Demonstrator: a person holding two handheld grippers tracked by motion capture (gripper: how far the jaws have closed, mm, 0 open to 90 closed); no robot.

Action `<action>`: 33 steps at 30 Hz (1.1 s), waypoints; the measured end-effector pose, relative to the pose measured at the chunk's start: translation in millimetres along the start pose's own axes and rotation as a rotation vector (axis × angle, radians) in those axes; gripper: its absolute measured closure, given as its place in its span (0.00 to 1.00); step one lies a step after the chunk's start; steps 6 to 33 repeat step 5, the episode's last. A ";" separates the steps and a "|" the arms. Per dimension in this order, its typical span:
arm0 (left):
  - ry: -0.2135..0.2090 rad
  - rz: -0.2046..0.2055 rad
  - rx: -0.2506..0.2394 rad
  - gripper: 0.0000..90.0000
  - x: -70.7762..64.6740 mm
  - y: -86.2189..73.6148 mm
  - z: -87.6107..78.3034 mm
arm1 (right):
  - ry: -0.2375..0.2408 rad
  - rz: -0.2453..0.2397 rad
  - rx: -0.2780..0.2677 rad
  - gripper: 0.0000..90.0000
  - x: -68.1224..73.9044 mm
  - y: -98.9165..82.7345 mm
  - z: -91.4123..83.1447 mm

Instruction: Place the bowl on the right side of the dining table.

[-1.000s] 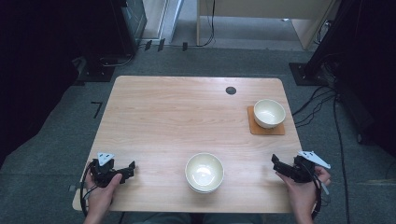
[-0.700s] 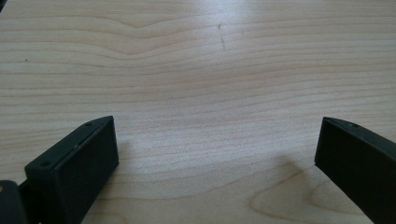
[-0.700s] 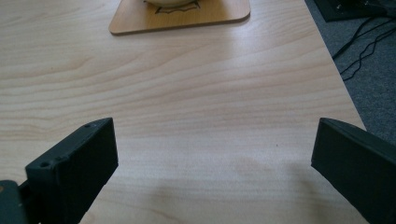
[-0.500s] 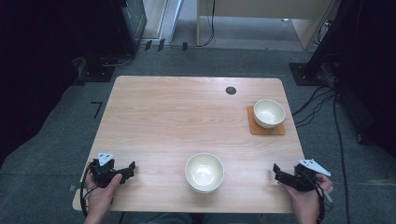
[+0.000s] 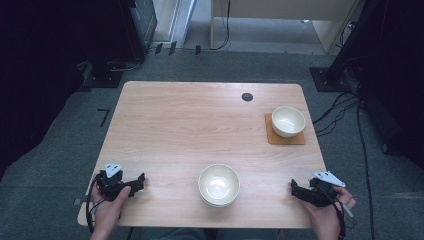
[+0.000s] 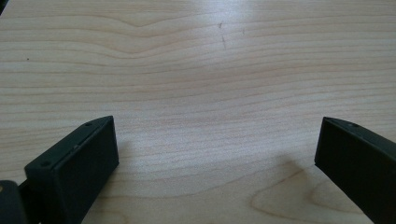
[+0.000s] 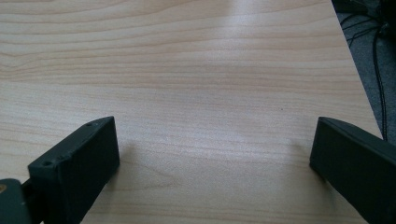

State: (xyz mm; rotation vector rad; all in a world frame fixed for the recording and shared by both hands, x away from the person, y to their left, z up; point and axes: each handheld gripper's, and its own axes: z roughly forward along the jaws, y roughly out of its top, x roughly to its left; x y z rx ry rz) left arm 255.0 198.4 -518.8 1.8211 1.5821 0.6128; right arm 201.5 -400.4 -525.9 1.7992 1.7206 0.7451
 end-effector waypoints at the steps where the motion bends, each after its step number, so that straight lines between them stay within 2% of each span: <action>1: 0.001 0.002 0.002 0.00 0.0 0.0 0.0 | 0.000 0.000 0.000 0.01 0.0 0.0 0.0; 33: 0.003 0.004 0.002 0.00 -0.3 0.1 0.1 | 0.000 0.001 0.000 0.01 -0.1 0.0 0.0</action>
